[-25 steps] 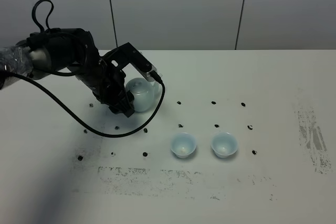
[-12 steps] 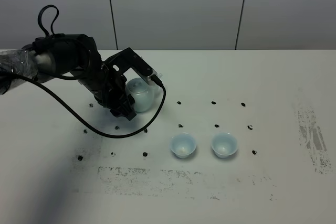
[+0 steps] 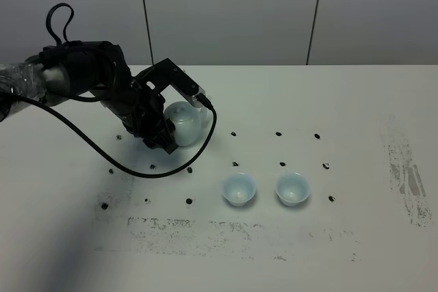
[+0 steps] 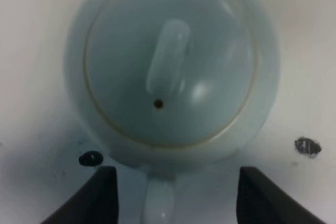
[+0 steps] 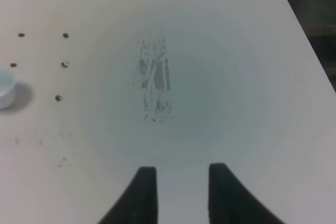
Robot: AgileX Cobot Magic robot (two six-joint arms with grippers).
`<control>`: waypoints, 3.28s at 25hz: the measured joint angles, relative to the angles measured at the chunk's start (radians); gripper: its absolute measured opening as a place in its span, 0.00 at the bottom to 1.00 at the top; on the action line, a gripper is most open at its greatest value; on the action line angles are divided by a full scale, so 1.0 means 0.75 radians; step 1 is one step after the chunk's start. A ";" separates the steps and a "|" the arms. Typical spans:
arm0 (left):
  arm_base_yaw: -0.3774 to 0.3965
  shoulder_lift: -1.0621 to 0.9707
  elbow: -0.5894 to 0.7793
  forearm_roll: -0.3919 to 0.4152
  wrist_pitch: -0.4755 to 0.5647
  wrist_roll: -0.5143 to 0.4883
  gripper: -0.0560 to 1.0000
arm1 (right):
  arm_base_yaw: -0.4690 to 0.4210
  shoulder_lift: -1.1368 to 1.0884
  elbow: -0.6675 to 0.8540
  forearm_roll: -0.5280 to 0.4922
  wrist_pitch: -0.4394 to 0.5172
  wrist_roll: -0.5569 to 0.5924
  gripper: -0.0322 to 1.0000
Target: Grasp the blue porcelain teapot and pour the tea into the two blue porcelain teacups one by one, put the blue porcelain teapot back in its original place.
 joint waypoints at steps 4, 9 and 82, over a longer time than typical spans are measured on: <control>0.000 -0.006 0.000 -0.015 0.004 -0.001 0.54 | 0.000 0.000 0.000 0.000 0.000 -0.002 0.25; 0.000 -0.006 0.000 -0.015 0.004 -0.001 0.52 | 0.000 0.000 0.000 0.000 0.000 -0.002 0.25; -0.232 0.028 -0.437 -0.167 0.129 0.928 0.12 | 0.000 0.000 0.000 0.004 0.000 0.000 0.25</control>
